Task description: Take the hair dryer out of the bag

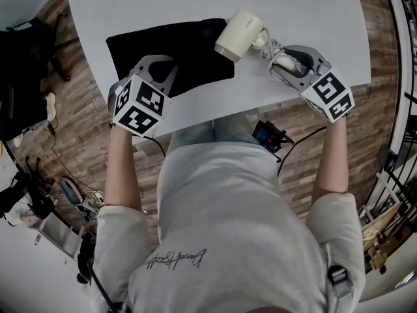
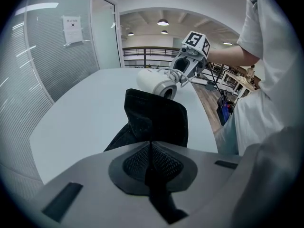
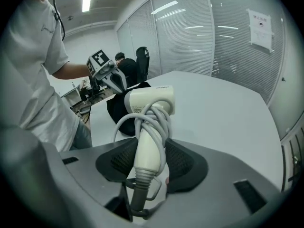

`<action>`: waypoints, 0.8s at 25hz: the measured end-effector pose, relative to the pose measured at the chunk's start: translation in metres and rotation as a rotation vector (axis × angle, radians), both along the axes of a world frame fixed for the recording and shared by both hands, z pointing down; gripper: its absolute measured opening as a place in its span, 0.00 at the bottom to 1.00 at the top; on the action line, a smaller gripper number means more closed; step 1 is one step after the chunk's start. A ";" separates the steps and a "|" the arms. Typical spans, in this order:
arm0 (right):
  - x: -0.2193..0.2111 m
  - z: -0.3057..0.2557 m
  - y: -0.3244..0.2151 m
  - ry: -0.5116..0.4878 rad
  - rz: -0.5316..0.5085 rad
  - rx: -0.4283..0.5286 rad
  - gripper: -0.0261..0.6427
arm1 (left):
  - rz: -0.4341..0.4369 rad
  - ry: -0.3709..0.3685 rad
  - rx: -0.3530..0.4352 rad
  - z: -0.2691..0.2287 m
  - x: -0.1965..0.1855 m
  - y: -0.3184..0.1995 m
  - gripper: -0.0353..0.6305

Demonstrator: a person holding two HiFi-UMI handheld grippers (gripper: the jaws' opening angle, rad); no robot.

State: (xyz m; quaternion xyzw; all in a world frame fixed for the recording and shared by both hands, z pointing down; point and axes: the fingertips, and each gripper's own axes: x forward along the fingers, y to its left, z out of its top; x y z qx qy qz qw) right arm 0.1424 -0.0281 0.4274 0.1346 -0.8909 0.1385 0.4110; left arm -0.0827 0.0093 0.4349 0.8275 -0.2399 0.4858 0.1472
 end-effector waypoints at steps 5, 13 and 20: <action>-0.006 -0.014 -0.006 -0.025 0.081 0.018 0.33 | -0.036 0.023 0.037 0.008 -0.006 0.003 0.08; -0.012 -0.038 -0.003 -0.071 0.140 0.028 0.33 | -0.095 0.059 0.049 0.011 -0.003 0.006 0.09; -0.026 -0.047 0.005 -0.106 0.155 0.014 0.33 | -0.136 0.065 0.079 0.014 -0.005 0.003 0.09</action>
